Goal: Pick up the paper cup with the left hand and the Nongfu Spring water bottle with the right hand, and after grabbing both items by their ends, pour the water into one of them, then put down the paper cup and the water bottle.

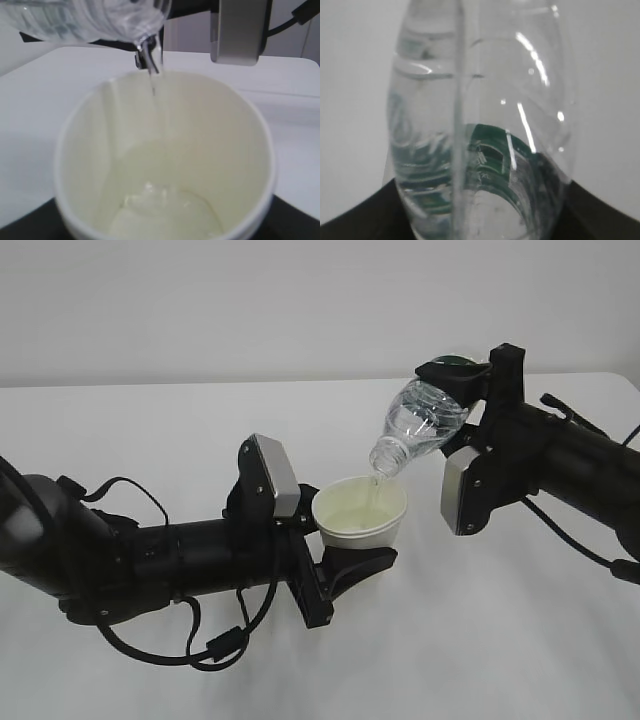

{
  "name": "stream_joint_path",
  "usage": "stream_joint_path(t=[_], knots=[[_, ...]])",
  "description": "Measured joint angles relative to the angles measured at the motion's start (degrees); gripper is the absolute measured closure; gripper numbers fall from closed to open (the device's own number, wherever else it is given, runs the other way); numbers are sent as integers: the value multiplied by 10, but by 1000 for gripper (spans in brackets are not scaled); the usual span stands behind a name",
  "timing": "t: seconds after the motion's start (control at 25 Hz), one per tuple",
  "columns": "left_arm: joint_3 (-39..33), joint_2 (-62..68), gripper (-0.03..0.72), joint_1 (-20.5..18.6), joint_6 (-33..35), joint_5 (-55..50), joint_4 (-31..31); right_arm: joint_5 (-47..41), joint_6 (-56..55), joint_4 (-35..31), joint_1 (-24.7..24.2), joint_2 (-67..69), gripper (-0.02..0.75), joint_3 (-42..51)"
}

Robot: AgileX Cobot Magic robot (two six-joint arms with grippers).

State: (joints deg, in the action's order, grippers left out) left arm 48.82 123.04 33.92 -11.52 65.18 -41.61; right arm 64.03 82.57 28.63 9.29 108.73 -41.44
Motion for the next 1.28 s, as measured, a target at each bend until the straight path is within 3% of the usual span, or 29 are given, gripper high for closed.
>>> stream_joint_path(t=[1.28], knots=[[0,0,225,0,0,0,-2,0,8,0,0,0,289,-2]])
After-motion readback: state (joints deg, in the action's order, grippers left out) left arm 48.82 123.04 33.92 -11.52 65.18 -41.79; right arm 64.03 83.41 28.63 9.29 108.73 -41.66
